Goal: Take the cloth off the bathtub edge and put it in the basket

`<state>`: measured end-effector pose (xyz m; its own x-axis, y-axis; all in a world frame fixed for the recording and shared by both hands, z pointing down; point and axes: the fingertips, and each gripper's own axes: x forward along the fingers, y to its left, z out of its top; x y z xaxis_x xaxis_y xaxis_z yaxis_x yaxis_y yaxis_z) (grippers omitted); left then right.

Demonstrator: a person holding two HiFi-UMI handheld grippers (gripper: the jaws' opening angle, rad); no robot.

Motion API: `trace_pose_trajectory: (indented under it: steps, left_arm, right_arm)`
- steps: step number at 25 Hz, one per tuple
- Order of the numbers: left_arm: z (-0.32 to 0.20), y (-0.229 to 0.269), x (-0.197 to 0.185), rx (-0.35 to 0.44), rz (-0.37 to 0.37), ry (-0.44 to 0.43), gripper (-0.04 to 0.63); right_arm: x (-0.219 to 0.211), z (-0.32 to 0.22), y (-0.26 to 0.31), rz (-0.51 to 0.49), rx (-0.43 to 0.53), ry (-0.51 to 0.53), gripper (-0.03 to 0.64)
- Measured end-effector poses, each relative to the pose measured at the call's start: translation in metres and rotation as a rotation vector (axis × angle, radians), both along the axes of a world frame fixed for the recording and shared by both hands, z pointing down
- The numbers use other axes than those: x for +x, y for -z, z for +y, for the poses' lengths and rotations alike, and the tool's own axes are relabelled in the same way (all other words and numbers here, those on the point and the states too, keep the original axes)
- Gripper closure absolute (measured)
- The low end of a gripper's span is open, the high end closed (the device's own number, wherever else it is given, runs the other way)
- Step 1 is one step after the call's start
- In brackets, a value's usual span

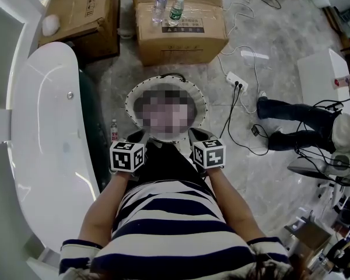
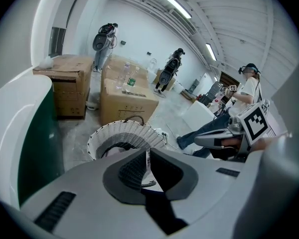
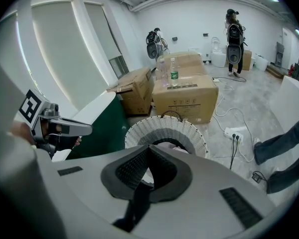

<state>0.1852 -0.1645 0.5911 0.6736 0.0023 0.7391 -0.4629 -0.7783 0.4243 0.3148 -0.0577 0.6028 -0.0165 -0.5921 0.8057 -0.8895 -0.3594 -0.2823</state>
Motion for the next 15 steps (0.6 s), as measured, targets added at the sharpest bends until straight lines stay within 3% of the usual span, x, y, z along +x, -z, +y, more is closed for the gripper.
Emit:
trace_pose_trajectory:
  steps: [15]
  left_arm:
    - [-0.0003,-0.0065,-0.0087,-0.015,-0.035,0.028,0.557]
  right_arm:
    - [0.0002,-0.0014,-0.0020,-0.019,0.009,0.002,0.591]
